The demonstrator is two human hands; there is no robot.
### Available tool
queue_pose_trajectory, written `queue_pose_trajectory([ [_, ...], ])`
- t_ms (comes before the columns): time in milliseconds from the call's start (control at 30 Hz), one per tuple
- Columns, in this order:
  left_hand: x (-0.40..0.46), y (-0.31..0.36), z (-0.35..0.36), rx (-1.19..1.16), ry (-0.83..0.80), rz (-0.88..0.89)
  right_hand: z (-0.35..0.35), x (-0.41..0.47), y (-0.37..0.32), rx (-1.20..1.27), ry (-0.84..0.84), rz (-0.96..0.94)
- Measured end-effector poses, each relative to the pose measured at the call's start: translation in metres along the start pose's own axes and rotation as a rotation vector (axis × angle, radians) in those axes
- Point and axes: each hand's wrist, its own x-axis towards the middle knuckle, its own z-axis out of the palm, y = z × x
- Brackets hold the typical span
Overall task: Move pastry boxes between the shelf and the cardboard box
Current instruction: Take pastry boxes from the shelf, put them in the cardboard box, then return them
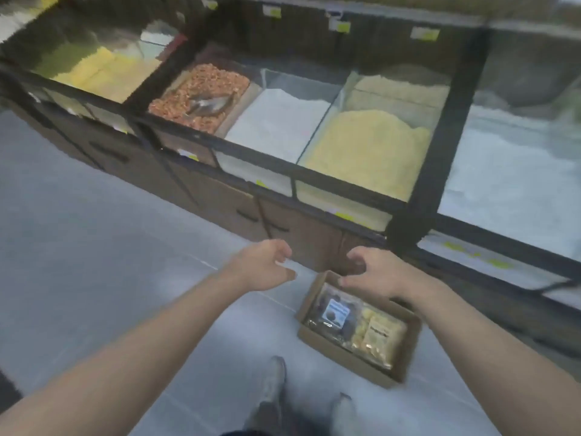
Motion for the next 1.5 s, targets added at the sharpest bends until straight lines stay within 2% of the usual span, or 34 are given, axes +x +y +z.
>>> queue_pose_trajectory([
  [200, 0.129, 0.002, 0.108, -0.011, -0.257, 0.07, 0.095, 0.057, 0.123, 0.282, 0.006, 0.38],
  [400, 0.265, -0.055, 0.256, 0.027, -0.373, 0.011, 0.235, 0.144, 0.258, 0.524, 0.058, 0.676],
  [633, 0.392, -0.134, 0.42, 0.083, -0.393, -0.115, 0.379, 0.249, 0.408, 0.493, 0.068, 0.803],
  [767, 0.451, -0.173, 0.489, 0.063, -0.292, -0.188, 0.45, 0.298, 0.486, 0.654, 0.154, 0.886],
  [867, 0.485, -0.192, 0.523, -0.034, -0.188, -0.326, 0.496, 0.332, 0.541, 0.754, 0.243, 0.968],
  [1000, 0.518, -0.207, 0.56, -0.101, -0.13, -0.422, 0.504, 0.349, 0.555, 0.873, 0.353, 1.045],
  [1133, 0.533, -0.203, 0.57, -0.145, -0.15, -0.453, 0.526, 0.36, 0.595, 0.924, 0.302, 1.069],
  [1200, 0.535, -0.204, 0.561, -0.174, -0.165, -0.461, 0.529, 0.362, 0.604, 0.966, 0.33, 1.046],
  [1300, 0.525, -0.203, 0.538, -0.172, -0.221, -0.467, 0.482, 0.344, 0.545, 0.954, 0.334, 1.024],
  [1400, 0.511, -0.2, 0.52, -0.147, -0.233, -0.428, 0.448, 0.317, 0.496, 0.822, 0.425, 1.037],
  [1500, 0.488, -0.181, 0.509, -0.134, -0.292, -0.324, 0.432, 0.301, 0.464, 0.764, 0.579, 0.86],
])
